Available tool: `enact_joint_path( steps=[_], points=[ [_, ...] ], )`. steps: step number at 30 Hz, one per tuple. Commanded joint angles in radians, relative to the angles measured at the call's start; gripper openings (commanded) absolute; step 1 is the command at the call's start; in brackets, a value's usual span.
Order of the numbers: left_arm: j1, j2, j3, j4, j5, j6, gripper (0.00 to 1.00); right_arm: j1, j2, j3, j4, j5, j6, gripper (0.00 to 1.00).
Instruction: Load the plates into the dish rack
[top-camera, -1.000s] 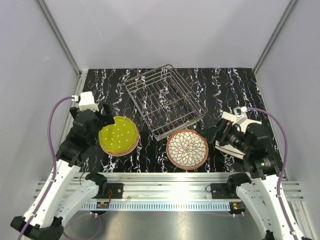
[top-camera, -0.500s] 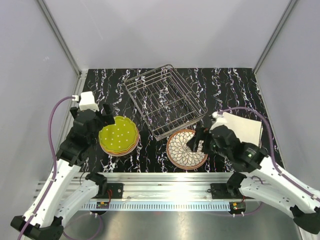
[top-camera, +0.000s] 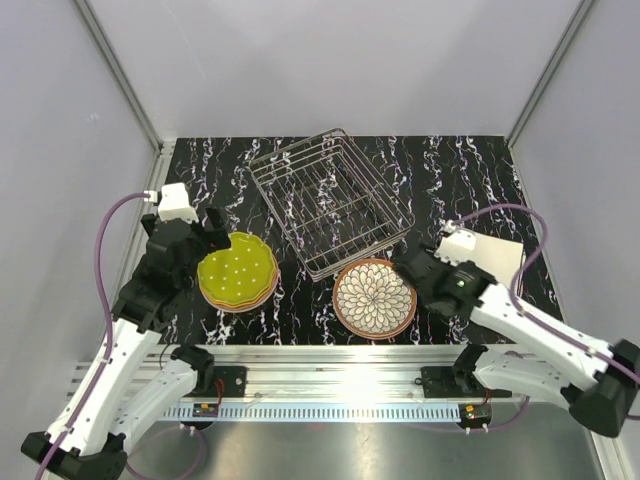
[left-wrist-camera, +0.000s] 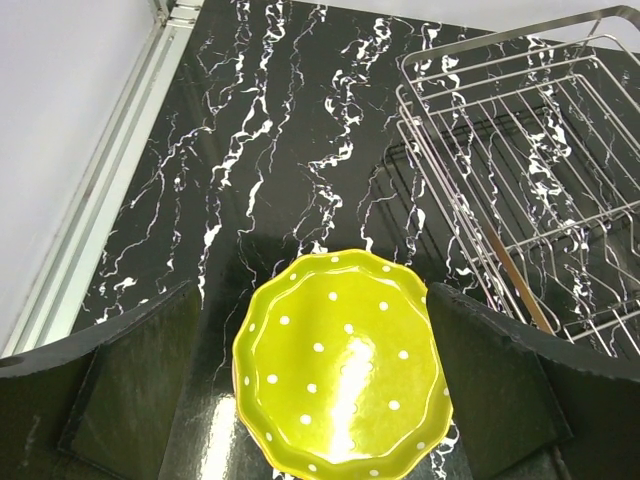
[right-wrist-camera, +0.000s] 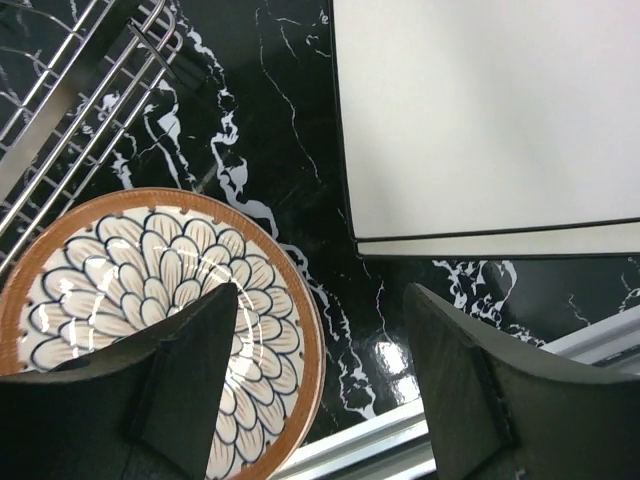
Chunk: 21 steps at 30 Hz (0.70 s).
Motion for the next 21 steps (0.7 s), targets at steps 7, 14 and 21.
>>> enact_joint_path(
  steps=[7, 14, 21],
  points=[
    [0.002, 0.004, 0.017, 0.035, 0.048, -0.011, 0.99, -0.177, 0.109, 0.002, 0.171, -0.036, -0.118, 0.58],
    [0.002, 0.005, 0.017, 0.036, 0.068, -0.014, 0.99, -0.305, 0.199, -0.018, 0.31, -0.215, -0.29, 0.61],
    [0.002, 0.007, 0.019, 0.038, 0.079, -0.014, 0.99, -0.312, 0.312, 0.043, 0.279, -0.219, -0.295, 0.62]
  ],
)
